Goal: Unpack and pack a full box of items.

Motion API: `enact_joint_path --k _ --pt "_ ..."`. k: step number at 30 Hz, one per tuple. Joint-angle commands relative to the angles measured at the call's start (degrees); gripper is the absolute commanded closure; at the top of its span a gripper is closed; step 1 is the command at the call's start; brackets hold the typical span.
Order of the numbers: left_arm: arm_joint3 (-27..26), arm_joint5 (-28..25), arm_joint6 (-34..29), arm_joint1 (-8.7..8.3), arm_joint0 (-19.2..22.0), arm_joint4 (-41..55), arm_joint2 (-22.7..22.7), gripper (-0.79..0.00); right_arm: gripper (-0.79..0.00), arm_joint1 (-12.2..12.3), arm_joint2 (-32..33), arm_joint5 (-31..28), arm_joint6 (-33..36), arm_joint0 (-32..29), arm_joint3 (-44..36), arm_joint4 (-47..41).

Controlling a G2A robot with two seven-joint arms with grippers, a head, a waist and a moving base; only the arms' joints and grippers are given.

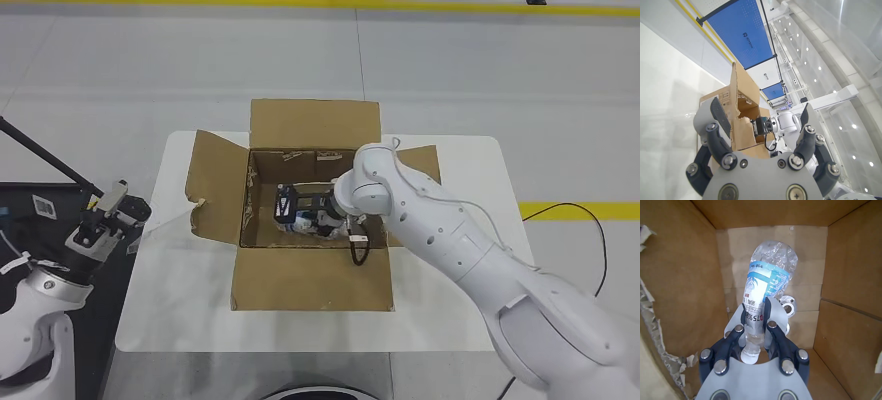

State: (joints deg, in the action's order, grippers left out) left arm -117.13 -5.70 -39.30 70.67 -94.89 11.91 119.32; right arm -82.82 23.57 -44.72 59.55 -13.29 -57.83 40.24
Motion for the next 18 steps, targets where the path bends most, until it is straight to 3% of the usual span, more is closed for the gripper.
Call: enact_joint_path --k 1,4,7,8,9,13,18 --pt "-0.03 -0.3 -1.26 -0.16 -0.46 -0.59 0.02 -0.785 -0.305 -0.49 -0.42 -0.21 -0.21 0.39 1.17 -0.38" --pt "-0.38 -1.31 -3.52 -0.43 -1.27 -1.93 -0.34 -0.785 -0.434 -1.16 -0.86 -0.51 -0.52 0.86 2.67 -0.79" --pt "-0.67 -2.19 -4.67 -0.62 -1.95 -2.9 -0.88 -0.785 -0.643 -1.57 -0.94 -0.6 -0.91 1.19 3.54 -0.91" --pt "-0.78 -2.29 -5.09 -0.68 -2.18 -3.13 -1.2 -0.785 -0.751 -1.64 -0.83 -0.63 -1.11 1.3 3.57 -1.0" --pt "-0.94 -2.53 -5.44 -0.75 -2.34 -3.46 -1.45 -0.785 -0.785 -1.63 -0.57 -0.6 -1.45 1.44 3.45 -1.11" --pt "-1.38 -3.53 -6.5 -0.97 -2.82 -4.33 -2.61 -0.785 -0.785 -0.7 1.73 0.62 -3.35 1.61 0.61 -0.43" --pt "-2.29 -4.53 -7.6 -1.24 -3.23 -5.23 -4.43 -0.785 -0.785 2.67 7.88 3.94 -4.34 -0.82 -8.5 1.41"
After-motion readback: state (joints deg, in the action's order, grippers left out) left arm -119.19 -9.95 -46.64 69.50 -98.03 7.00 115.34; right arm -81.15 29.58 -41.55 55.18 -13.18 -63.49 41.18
